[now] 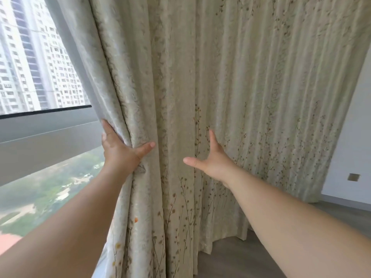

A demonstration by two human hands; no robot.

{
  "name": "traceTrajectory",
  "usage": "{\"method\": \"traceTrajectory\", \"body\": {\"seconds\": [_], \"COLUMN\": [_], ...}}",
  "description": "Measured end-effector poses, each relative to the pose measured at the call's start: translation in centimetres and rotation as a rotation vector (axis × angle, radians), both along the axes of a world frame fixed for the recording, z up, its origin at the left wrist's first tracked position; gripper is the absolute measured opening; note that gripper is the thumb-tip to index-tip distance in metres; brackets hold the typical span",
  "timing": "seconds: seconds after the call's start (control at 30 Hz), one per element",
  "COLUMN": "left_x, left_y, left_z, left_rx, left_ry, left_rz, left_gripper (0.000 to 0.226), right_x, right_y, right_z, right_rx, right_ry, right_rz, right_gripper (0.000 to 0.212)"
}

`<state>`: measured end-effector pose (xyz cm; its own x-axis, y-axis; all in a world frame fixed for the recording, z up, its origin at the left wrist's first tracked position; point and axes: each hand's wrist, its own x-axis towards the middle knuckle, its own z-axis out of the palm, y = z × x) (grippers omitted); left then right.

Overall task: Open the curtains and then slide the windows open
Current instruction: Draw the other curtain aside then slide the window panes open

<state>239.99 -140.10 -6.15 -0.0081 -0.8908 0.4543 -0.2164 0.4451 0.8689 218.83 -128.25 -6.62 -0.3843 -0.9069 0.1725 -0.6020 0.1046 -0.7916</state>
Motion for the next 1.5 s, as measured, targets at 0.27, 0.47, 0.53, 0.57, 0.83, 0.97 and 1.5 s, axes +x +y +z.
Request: {"method": "traceTrajectory", "body": {"seconds": [0.27,0.47,0.53,0.57,0.83,0.97,1.5], "left_x": [-10.2,-18.8,-22.0,-23.9,-37.7,-43.6,-72.7], "left_y": [-6.9,-15.2,-17.8,-19.3,-26.9,-28.5,-30.0], "left_z": [1.7,3.2,3.4,3.5,4.0,4.0,4.5], "left_rx": [-0.047,-0.126,-0.166,-0.181,-0.234,-0.267,-0.106], "left_ry": [0.009,0.037,0.053,0.064,0.071,0.071,-0.033], "left_rz": [-0.059,-0.088,-0.128,-0.157,-0.413,-0.509,-0.739], "left_gripper": [0.132,0.126,0.124,0.123,0.112,0.104,0.117], "right_x": [-6.7,-13.4,-15.4,-16.6,-26.0,-31.4,-61.1], "right_y": [-14.2,-23.6,-25.5,-26.6,-31.7,-31.9,-29.2], "right_z": [-0.5,0.1,0.2,0.3,2.2,2.7,2.8], "right_rx": [0.016,-0.139,-0.183,-0.189,-0.194,-0.262,-0.267], "right_ry": [0.001,-0.162,-0.229,-0.252,-0.205,-0.099,0.034], "right_rz": [0.163,0.103,0.149,0.162,-0.146,-0.206,-0.321], "right_gripper": [0.139,0.133,0.127,0.121,0.028,0.018,0.131]}}
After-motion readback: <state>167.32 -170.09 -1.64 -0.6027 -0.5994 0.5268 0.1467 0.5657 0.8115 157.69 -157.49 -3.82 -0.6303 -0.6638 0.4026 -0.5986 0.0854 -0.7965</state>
